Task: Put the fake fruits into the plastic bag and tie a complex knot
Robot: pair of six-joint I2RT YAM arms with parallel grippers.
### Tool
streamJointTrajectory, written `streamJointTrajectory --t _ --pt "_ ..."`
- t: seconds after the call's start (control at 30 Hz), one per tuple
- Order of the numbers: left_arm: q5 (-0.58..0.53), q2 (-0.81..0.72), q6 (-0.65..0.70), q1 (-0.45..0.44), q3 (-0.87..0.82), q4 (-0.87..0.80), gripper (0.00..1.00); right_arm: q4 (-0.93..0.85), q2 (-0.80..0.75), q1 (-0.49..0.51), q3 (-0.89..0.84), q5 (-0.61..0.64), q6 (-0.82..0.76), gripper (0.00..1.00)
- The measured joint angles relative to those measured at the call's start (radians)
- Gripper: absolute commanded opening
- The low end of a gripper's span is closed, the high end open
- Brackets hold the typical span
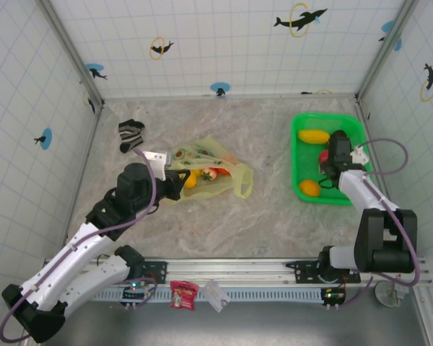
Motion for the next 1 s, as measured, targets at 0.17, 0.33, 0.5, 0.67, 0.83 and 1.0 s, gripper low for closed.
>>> streamJointTrajectory --t 0.17,0.33,0.5,0.67,0.83,1.0 --pt "-0.010 -0.001 0.000 0.000 0.005 0.002 0.00 -0.080 -0.057 0.048 0.096 -0.004 0.050 0.05" --pt "-0.010 0.006 0.000 0.000 0.005 0.023 0.00 -0.323 -0.114 0.110 0.116 0.004 0.160 0.05" --pt "0.012 0.051 0.000 0.000 0.004 0.083 0.00 -0.579 -0.165 0.190 0.132 0.014 0.257 0.04" --pt "0.040 0.071 0.000 0.000 0.004 0.143 0.00 -0.778 -0.251 0.257 0.169 0.056 0.323 0.02" --pt "0.057 0.068 0.000 0.000 0.002 0.175 0.00 -0.853 -0.364 0.272 0.104 0.061 0.354 0.02" --pt "0.062 0.052 0.000 0.000 0.001 0.179 0.00 -0.806 -0.416 0.266 -0.054 0.037 0.344 0.03"
